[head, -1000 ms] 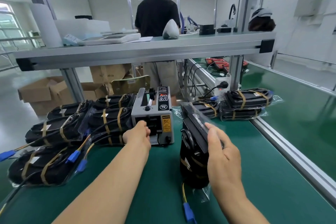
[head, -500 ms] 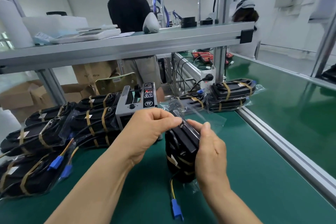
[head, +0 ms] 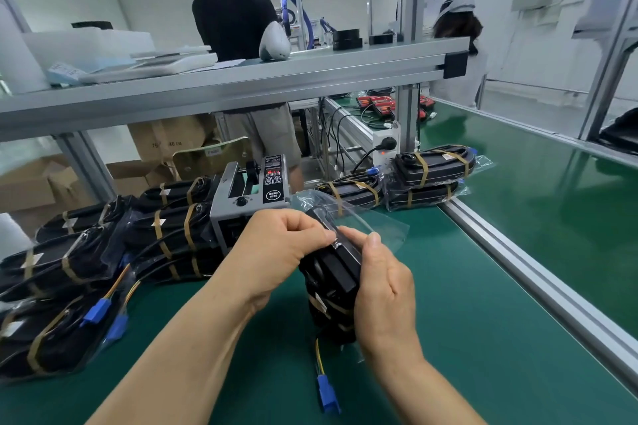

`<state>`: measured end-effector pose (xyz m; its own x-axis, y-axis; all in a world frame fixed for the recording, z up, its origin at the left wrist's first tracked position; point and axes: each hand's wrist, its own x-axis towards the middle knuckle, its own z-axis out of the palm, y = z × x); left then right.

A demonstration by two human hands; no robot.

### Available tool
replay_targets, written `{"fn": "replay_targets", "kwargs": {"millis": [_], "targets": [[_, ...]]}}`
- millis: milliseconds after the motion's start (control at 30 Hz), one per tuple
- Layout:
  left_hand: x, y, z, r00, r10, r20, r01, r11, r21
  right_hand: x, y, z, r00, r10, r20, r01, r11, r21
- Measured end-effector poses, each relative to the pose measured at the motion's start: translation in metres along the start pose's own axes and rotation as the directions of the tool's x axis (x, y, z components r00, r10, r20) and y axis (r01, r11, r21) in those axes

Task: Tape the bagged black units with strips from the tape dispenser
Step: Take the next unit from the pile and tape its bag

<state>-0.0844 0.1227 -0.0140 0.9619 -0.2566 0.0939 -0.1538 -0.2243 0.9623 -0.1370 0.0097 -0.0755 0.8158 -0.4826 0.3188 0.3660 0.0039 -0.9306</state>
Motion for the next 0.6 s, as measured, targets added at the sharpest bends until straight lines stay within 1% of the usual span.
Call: {"fn": "replay_targets", "kwargs": {"millis": [200,600], "targets": [[-0.0002,-0.0025,-0.0001,0.999,0.024,-0.021,-0.024,1.000,0.011,-0.0006,-0.0019,0.0002,1.000,-0.015,0.024,0.015,1.000,-0.015],[-0.0005,-0.0091,-0.0023,0.995,0.075,-0.072,-0.068,0.993,0.093,-0.0032,0.0014,0.0030,0.999,-0.020,0.041,0.021,0.999,-0.038]]}}
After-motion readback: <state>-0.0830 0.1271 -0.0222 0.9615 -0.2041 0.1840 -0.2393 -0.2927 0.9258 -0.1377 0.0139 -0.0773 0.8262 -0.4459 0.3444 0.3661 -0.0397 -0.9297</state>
